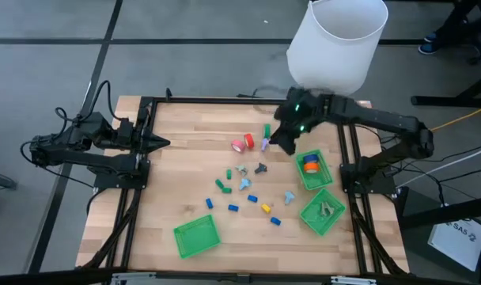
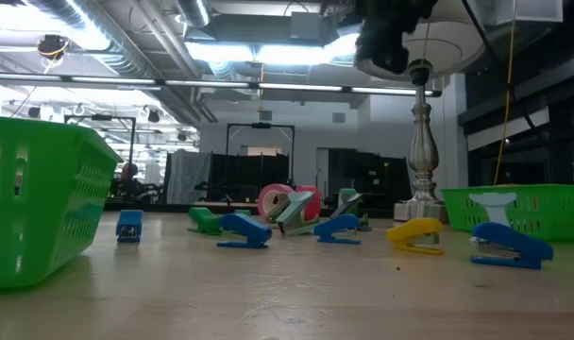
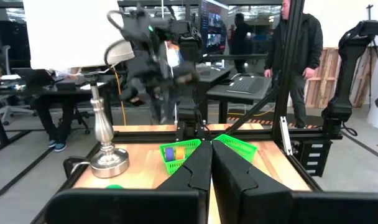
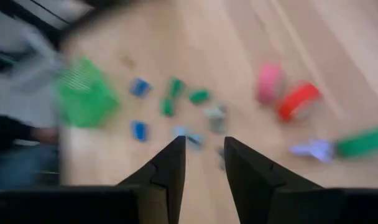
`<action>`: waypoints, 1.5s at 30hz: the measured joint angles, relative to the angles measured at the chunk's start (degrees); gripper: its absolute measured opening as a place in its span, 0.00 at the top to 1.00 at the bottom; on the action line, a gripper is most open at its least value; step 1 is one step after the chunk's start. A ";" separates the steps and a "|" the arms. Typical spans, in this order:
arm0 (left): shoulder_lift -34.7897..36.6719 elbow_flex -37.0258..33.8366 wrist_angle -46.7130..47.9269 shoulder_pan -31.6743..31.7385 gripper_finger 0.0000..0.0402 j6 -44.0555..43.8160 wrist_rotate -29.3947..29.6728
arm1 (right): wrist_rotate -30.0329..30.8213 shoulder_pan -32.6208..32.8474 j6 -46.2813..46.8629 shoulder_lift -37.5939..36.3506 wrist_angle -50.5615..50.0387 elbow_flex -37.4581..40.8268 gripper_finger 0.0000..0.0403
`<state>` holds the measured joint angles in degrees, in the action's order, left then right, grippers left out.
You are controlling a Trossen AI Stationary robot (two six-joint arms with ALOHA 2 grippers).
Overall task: Pick and place Stapler, Stapler remover, tape
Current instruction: Put the bottom light blue staple remover into the bottom right green bin
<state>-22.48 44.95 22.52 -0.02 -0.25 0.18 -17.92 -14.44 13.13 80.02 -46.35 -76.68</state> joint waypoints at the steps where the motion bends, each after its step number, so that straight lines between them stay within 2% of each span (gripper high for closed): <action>1: 0.01 0.00 0.00 0.00 0.98 0.00 0.01 | 3.43 1.72 -0.98 0.35 0.12 1.48 0.71; 3: 0.02 0.00 0.00 -0.01 0.99 0.01 0.00 | 7.11 5.19 -3.06 1.00 3.38 5.51 0.71; 6: 0.02 0.00 0.00 -0.01 0.98 0.00 0.01 | 6.72 9.20 -0.98 1.73 10.37 12.68 0.72; 10: 0.02 0.00 0.00 -0.01 0.98 0.00 -0.01 | 0.77 13.29 12.74 2.46 19.13 19.35 0.72; 13: 0.02 0.00 0.00 -0.01 0.98 0.00 -0.01 | -0.72 16.88 20.61 2.56 21.09 22.09 0.72; 24: 0.02 0.00 0.00 -0.01 0.99 0.00 -0.01 | -3.11 26.48 25.53 2.56 26.90 22.01 0.72; 32: 0.02 0.00 0.00 0.00 0.98 0.00 -0.01 | 0.18 27.82 25.64 2.56 30.74 21.98 0.72; 37: 0.02 0.00 0.00 -0.01 0.98 0.00 -0.01 | 3.07 27.82 28.43 2.56 29.20 21.98 0.71; 41: 0.01 0.00 0.00 0.00 0.99 0.00 -0.01 | 3.10 28.50 31.61 3.88 27.01 21.94 0.67; 45: 0.00 0.00 0.00 -0.01 0.98 0.00 -0.01 | 4.59 30.13 35.51 5.67 27.27 21.93 0.58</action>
<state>-22.48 44.95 22.52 -0.03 -0.25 0.16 -13.33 15.69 48.63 85.70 -19.08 -54.75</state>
